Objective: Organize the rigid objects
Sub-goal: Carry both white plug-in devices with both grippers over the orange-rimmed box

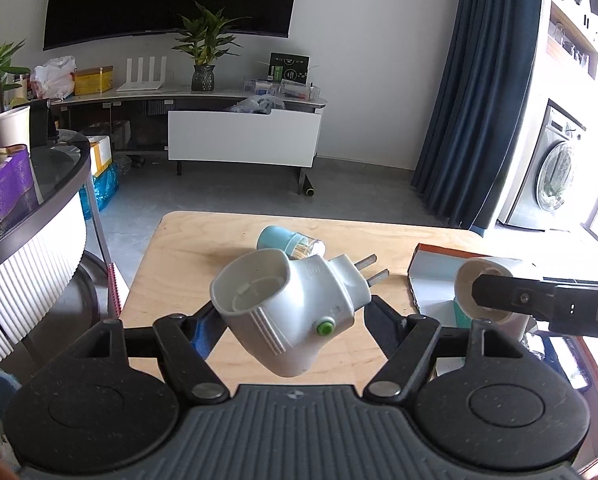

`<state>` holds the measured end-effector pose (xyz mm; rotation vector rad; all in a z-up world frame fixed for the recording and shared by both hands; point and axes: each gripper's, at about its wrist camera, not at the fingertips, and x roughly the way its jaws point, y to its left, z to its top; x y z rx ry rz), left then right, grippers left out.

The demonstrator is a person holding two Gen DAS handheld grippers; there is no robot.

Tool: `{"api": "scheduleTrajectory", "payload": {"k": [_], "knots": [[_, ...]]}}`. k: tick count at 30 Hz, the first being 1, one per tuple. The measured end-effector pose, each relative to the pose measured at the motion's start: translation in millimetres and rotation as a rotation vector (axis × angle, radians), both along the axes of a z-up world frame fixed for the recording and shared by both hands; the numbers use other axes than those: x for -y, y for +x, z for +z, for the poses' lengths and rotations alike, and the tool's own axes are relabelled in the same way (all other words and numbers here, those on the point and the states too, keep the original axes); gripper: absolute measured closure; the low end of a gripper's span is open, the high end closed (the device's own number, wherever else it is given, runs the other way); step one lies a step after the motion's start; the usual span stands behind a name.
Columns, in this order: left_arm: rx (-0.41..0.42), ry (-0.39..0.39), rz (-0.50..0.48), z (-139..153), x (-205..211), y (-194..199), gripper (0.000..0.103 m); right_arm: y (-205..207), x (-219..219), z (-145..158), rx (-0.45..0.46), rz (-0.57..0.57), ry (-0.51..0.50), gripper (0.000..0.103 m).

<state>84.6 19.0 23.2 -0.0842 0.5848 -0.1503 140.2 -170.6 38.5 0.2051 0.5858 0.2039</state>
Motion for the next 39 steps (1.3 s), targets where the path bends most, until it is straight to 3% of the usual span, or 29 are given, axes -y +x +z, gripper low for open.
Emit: {"api": "scheduleTrajectory", "payload": {"k": [11,39], "knots": [[0.006,0.006,-0.002,5,6,-23,0.028,-46,1,5,0.033,-0.012,-0.010,0.028],[0.039,0.016,-0.027,4,26,-64,0.028,-107,22,8,0.076,-0.049,-0.010,0.027]]}}
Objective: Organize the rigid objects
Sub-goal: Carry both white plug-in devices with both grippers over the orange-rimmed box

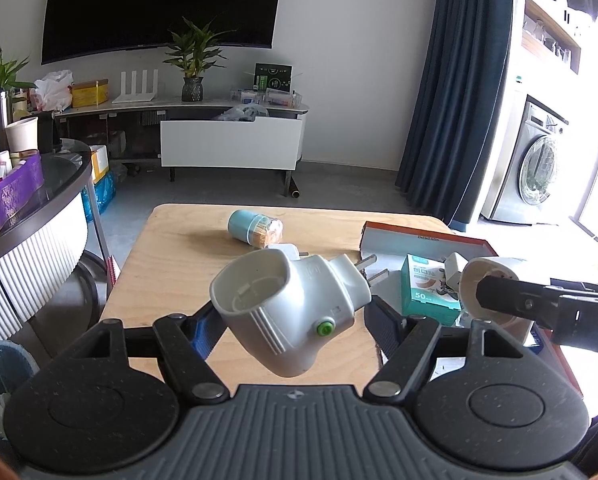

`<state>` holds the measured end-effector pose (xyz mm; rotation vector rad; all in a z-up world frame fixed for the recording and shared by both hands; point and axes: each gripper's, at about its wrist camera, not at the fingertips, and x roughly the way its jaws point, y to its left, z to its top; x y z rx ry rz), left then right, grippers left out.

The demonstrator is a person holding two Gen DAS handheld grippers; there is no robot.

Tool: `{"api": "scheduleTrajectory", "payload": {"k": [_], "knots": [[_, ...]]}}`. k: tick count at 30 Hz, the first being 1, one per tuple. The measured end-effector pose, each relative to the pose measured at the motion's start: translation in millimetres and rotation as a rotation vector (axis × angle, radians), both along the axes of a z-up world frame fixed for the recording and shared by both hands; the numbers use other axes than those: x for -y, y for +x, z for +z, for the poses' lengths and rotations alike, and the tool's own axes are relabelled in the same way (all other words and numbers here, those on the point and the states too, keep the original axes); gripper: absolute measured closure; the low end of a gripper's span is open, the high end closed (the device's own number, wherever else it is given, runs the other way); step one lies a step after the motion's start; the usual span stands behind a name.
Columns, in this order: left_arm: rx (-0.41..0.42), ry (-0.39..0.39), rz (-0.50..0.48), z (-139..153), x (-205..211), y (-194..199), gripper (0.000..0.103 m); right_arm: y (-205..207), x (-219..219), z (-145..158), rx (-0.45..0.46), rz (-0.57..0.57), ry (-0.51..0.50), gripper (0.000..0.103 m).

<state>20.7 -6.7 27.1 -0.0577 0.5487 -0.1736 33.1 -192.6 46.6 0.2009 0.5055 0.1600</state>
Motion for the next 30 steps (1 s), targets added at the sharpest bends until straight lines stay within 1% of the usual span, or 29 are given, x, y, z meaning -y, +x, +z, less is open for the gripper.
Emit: {"api": "scheduleTrajectory", "payload": {"k": [14,30], "knots": [[0.023,0.013,-0.052,3,21,-12,0.028,-24,19,5,0.032,-0.043,0.016,0.027],[0.032,0.018,-0.121,3,41,-18,0.028,-42,39,8,0.056,-0.103,0.031,0.027]]}}
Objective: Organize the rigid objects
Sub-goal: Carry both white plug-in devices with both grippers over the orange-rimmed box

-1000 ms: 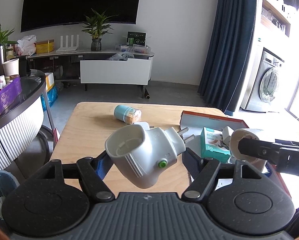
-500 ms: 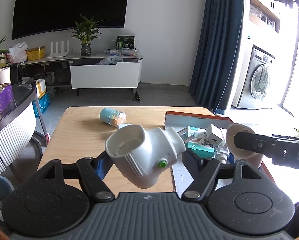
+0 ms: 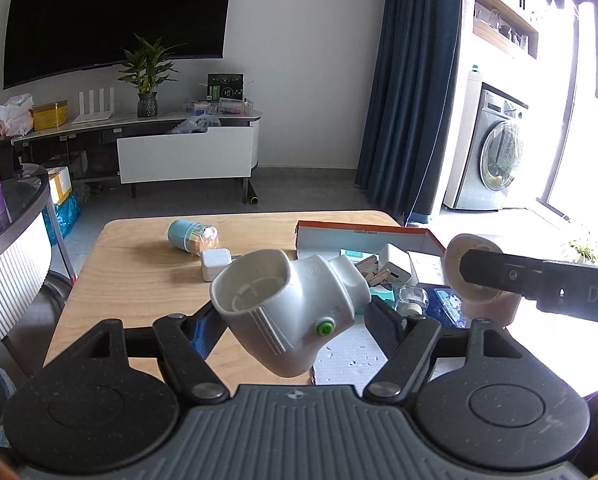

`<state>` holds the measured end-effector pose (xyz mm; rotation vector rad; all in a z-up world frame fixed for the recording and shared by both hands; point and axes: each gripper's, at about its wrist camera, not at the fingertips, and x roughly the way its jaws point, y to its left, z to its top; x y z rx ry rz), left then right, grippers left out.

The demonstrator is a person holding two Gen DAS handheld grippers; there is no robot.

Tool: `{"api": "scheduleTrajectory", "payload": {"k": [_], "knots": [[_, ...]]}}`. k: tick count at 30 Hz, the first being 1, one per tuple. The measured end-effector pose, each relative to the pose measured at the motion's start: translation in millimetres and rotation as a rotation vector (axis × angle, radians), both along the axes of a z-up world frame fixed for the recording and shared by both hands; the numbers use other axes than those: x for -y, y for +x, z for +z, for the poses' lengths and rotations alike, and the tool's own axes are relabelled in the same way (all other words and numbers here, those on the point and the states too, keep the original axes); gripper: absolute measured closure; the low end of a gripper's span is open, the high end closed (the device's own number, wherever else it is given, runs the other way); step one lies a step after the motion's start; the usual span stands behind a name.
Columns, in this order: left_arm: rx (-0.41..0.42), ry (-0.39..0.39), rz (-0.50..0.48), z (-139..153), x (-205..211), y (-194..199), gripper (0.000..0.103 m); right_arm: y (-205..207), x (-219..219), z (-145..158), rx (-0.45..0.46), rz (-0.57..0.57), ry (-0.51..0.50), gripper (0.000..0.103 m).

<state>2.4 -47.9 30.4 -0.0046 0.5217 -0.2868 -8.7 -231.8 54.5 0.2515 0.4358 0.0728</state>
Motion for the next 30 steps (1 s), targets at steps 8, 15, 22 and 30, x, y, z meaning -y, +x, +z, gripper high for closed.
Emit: {"api": "scheduleTrajectory", "payload": {"k": [8,15,22,30], "knots": [[-0.019,-0.005,-0.039,-4,11,4,0.028,-6,14,-2,0.000,-0.046,0.006,0.027],[-0.029,-0.003,-0.080,-7,24,6,0.028,-10,25,-5,-0.009,-0.082,0.008,0.027],[-0.044,0.005,-0.121,-12,37,9,0.028,-13,35,-9,-0.022,-0.112,0.007,0.027],[-0.061,0.012,-0.148,-17,46,12,0.028,-14,46,-17,-0.045,-0.141,0.015,0.027]]}}
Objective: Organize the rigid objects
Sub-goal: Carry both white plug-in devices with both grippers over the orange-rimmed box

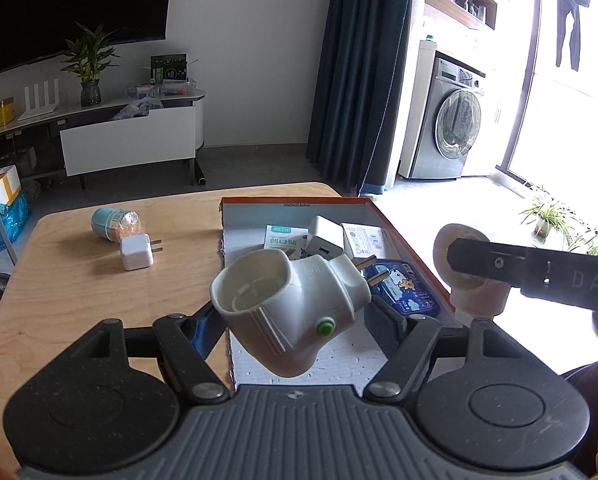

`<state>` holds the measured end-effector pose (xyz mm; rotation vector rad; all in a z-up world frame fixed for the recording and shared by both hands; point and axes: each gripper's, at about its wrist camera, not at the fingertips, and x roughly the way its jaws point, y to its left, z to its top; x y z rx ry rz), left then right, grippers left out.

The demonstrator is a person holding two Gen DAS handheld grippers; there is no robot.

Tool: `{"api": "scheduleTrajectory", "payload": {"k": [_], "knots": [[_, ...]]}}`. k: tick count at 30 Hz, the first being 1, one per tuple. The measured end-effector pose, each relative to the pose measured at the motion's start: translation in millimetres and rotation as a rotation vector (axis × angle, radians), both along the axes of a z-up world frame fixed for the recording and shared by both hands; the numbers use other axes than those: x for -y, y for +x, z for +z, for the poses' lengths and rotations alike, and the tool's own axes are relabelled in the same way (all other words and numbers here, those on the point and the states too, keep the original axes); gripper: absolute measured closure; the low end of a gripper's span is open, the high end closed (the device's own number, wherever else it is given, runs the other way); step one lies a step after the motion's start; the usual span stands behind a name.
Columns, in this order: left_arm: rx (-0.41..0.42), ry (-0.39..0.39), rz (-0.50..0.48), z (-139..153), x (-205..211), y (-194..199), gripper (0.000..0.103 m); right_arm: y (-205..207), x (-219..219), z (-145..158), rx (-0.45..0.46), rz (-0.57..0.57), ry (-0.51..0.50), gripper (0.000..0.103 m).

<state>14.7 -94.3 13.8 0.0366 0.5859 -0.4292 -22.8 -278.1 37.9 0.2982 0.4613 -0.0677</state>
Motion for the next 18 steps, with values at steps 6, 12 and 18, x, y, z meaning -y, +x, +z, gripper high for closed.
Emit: {"api": "scheduleTrajectory", "payload": {"k": [6,12,18], "knots": [[-0.016,0.010,-0.020,-5,6,3,0.028,2,6,-7,-0.023,-0.013,0.007,0.027],[-0.033,0.017,-0.033,-11,10,7,0.028,7,9,-16,-0.050,-0.017,0.014,0.027],[-0.056,0.023,-0.047,-17,14,11,0.028,12,12,-25,-0.074,-0.024,0.024,0.027]]}}
